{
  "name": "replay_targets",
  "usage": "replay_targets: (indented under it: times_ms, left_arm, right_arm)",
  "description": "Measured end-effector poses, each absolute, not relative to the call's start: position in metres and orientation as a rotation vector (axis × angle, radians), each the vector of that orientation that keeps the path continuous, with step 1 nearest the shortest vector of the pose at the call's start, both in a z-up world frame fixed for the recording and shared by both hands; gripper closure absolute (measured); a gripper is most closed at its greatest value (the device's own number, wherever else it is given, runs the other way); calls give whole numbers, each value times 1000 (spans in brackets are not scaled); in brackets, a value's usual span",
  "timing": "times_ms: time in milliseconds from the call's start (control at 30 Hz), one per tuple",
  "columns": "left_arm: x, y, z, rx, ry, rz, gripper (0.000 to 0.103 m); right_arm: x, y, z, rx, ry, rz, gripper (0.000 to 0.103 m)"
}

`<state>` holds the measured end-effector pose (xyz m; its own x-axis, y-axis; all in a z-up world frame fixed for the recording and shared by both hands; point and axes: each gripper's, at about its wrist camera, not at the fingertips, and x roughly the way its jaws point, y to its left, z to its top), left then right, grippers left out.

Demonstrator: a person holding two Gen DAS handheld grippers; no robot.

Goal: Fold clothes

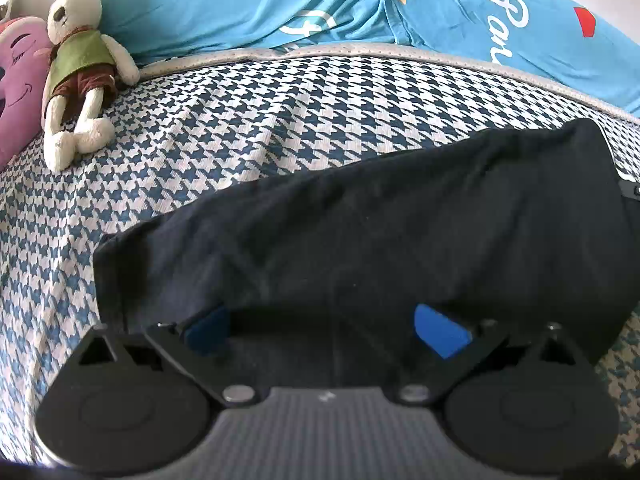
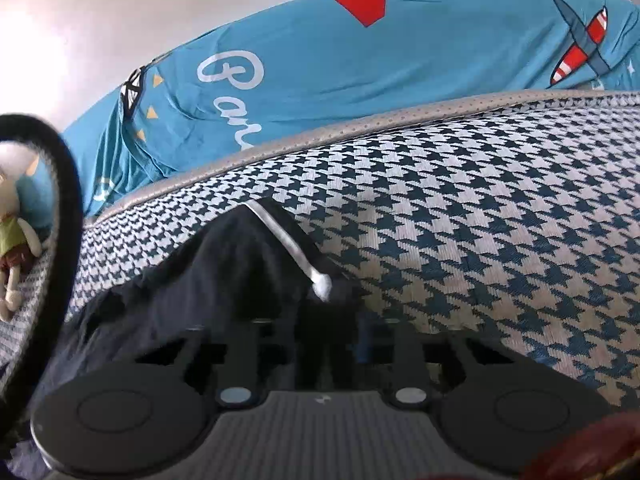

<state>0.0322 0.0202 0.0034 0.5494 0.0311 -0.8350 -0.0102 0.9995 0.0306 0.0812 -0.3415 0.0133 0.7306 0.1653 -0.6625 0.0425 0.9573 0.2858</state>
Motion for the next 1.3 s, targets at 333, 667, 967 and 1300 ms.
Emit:
replay_targets:
  times_ms: [333,667,967,1300]
  left_arm:
    - [32,23,6,-2,981,33,0]
    - [28,40,11,-36,966,87,0]
    - [26,61,14,-76,961,120,0]
    - [24,73,18,-114,950,116,0]
  right_arm:
    - [62,-321,46,195,663,79,86]
    - [19,-239,83,8,519,234,86]
    - [10,-171,53,-159,586,349,86]
    - [16,-154,24,-207,688,408,63]
